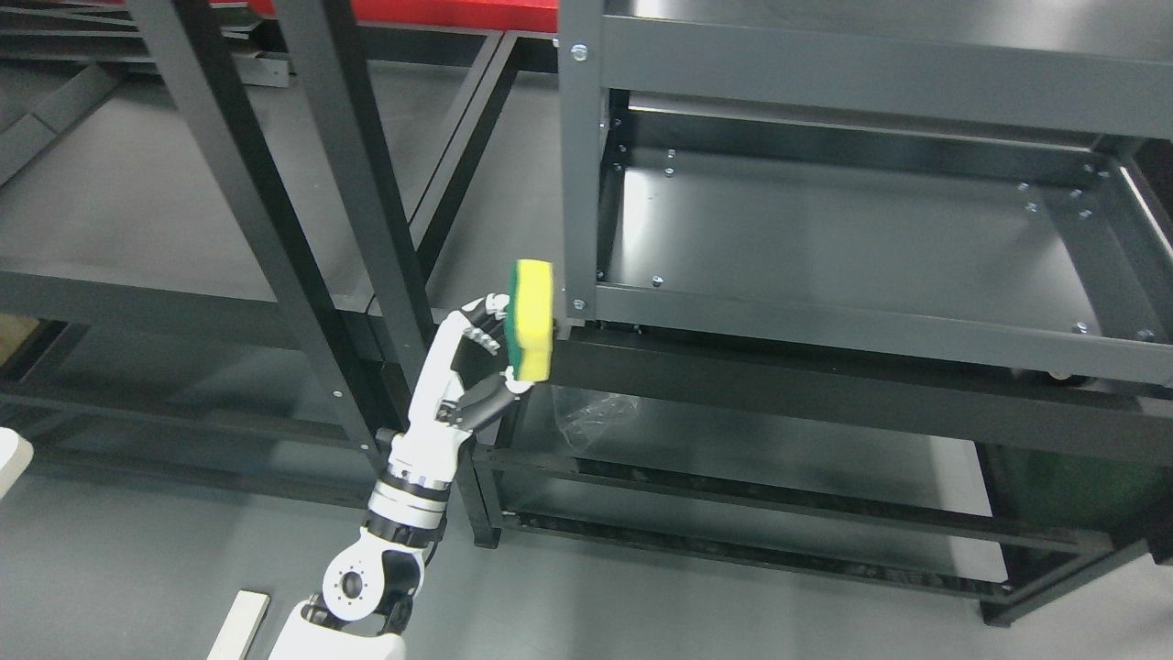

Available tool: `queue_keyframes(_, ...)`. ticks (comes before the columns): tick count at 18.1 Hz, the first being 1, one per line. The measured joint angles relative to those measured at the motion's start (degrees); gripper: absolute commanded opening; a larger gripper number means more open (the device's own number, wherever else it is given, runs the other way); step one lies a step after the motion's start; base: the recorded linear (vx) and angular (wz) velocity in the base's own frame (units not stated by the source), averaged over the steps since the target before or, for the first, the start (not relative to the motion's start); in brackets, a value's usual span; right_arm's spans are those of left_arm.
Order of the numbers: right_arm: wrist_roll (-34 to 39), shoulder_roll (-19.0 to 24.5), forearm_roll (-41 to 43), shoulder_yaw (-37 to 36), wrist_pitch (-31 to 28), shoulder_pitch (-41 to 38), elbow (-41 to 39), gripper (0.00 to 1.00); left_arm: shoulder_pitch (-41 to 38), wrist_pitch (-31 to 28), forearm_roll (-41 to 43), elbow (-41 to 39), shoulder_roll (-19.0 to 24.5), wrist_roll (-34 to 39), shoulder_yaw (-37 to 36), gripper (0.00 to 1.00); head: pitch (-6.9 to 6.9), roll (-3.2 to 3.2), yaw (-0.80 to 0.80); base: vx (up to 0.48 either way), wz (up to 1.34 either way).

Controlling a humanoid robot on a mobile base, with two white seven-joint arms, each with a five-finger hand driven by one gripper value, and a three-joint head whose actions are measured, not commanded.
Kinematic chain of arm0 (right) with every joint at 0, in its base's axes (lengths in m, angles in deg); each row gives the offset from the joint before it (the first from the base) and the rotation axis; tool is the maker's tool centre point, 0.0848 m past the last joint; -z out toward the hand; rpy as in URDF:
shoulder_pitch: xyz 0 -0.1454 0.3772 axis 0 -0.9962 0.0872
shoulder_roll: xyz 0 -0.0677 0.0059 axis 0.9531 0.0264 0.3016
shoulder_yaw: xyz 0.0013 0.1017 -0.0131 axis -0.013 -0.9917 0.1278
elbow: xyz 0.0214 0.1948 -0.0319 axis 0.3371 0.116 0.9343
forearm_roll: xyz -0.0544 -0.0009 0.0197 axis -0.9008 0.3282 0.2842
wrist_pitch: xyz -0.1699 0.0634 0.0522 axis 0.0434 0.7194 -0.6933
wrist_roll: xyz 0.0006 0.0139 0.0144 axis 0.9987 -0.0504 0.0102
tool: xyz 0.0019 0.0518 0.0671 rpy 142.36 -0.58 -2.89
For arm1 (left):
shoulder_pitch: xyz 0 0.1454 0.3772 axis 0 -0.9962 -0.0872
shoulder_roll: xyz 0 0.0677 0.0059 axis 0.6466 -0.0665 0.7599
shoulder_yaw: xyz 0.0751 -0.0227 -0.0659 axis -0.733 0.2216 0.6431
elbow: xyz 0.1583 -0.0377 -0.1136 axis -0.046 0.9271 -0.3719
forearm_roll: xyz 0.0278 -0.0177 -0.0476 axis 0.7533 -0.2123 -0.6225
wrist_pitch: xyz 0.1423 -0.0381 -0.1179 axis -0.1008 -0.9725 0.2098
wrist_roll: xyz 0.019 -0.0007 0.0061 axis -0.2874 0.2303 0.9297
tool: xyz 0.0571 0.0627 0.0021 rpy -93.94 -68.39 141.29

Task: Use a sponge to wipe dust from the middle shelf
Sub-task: 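Extend the left hand with the sponge onto the middle shelf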

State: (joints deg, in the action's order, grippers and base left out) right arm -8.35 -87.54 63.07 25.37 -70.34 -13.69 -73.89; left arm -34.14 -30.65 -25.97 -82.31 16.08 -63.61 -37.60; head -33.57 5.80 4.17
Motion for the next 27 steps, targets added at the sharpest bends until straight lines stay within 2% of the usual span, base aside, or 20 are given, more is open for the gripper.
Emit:
queue_keyframes(9, 0.0, 0.0, 0.0, 0.0, 0.0, 0.0, 0.0, 1.00, 14.2, -2.9, 15.5, 1.2, 0.0, -0.2, -11.8, 0.00, 0.00, 0.00, 0.00, -0.005, -0.02)
queue_keyframes(19, 0.0, 0.0, 0.0, 0.0, 0.0, 0.0, 0.0, 1.00, 23.0, -3.7, 20.3, 1.8, 0.0, 0.1, -19.8, 0.00, 0.00, 0.00, 0.00, 0.000, 0.00)
queue_keyframes(23, 0.0, 0.0, 0.0, 0.0, 0.0, 0.0, 0.0, 1.00, 35.5, -5.6, 23.9, 2.4, 0.0, -0.2, -23.9, 0.00, 0.01, 0.00, 0.00, 0.000, 0.00)
queue_keyframes(27, 0.0, 0.0, 0.0, 0.0, 0.0, 0.0, 0.0, 1.00, 50.2, -6.6, 32.8, 3.6, 0.0, -0.4, -29.3, 0.00, 0.02, 0.00, 0.00, 0.000, 0.00)
